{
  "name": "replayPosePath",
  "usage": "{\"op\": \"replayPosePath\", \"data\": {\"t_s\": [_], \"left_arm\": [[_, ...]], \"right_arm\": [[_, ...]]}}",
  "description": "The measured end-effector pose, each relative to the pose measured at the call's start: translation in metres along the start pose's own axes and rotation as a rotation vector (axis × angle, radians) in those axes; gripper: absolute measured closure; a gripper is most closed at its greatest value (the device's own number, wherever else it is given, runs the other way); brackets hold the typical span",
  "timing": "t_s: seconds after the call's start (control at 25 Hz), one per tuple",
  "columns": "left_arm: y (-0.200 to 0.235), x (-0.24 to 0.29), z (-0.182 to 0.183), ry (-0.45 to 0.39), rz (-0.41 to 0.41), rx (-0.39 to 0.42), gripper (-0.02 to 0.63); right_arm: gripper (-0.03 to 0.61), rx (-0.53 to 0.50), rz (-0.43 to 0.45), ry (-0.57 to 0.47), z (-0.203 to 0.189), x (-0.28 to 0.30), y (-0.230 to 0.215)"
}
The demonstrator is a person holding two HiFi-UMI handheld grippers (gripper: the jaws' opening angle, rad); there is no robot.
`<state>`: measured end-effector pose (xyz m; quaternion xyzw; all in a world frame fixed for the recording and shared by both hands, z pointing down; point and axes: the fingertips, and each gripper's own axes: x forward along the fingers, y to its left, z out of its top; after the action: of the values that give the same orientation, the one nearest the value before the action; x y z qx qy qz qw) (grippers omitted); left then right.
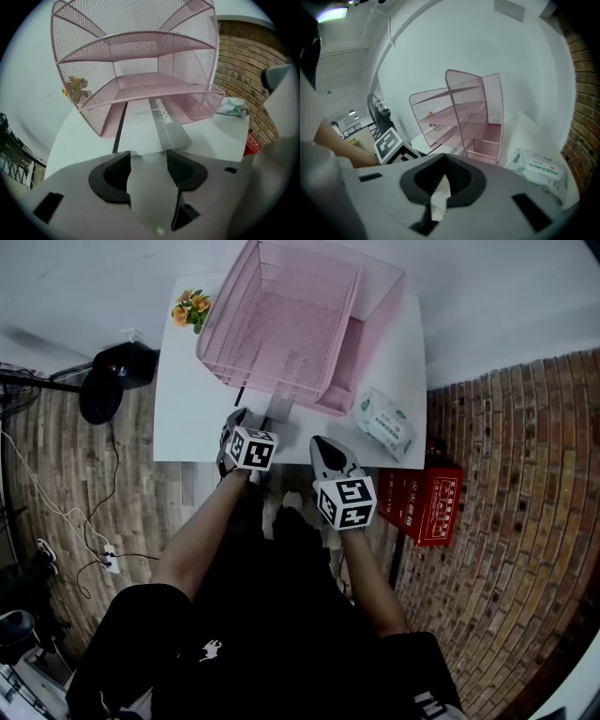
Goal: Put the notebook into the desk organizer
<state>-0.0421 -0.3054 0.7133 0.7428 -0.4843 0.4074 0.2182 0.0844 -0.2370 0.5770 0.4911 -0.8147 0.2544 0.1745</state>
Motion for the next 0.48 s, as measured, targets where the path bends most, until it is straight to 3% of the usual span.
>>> {"op": "replayPosePath", "data": {"t_s": [0.48], "left_arm": [[0.003,0.014,0.021,-0.013,0.003,-0.041,0.376]], "right_arm": [[0.577,0.004,0.002,0.007,0.005,0.006,-0.011]]}}
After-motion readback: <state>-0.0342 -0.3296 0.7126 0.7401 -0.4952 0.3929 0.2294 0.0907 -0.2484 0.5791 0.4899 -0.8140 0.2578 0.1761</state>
